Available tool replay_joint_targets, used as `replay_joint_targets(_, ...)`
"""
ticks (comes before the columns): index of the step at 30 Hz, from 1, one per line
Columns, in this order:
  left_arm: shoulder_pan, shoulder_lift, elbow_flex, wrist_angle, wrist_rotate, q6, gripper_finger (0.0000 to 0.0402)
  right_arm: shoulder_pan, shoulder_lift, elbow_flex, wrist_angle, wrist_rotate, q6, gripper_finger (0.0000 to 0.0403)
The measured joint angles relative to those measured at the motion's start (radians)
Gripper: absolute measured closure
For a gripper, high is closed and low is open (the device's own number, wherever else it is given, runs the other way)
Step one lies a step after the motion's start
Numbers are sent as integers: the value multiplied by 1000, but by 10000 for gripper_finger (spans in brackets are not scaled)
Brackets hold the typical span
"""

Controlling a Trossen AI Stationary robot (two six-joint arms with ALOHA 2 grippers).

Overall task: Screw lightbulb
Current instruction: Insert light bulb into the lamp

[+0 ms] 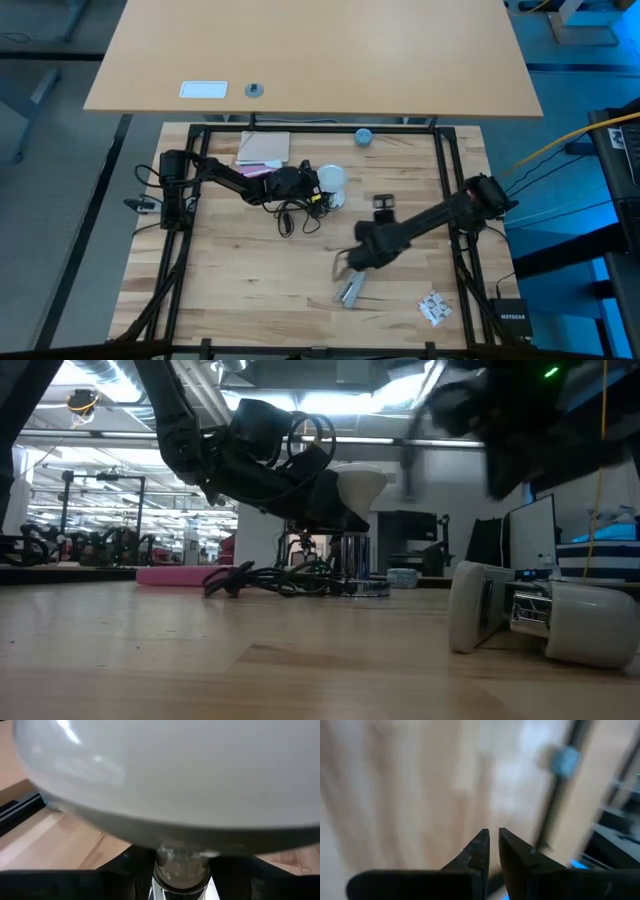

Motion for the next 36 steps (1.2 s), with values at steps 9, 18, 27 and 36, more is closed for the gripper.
replay_joint_targets(9,0,-1,0,-1,-1,-2,247,126,-228,-87,-80,88,204,359)
replay_joint_targets(18,0,-1,0,-1,-2,-21,247,232,-329,-236,-48,184,380,359)
replay_joint_targets(27,0,-1,0,-1,-1,-34,247,276,-328,-531,459,420,553,359)
replay_joint_targets(36,-2,-1,-1,16,-1,-79,247,219,-327,-712,1167,563,391,359)
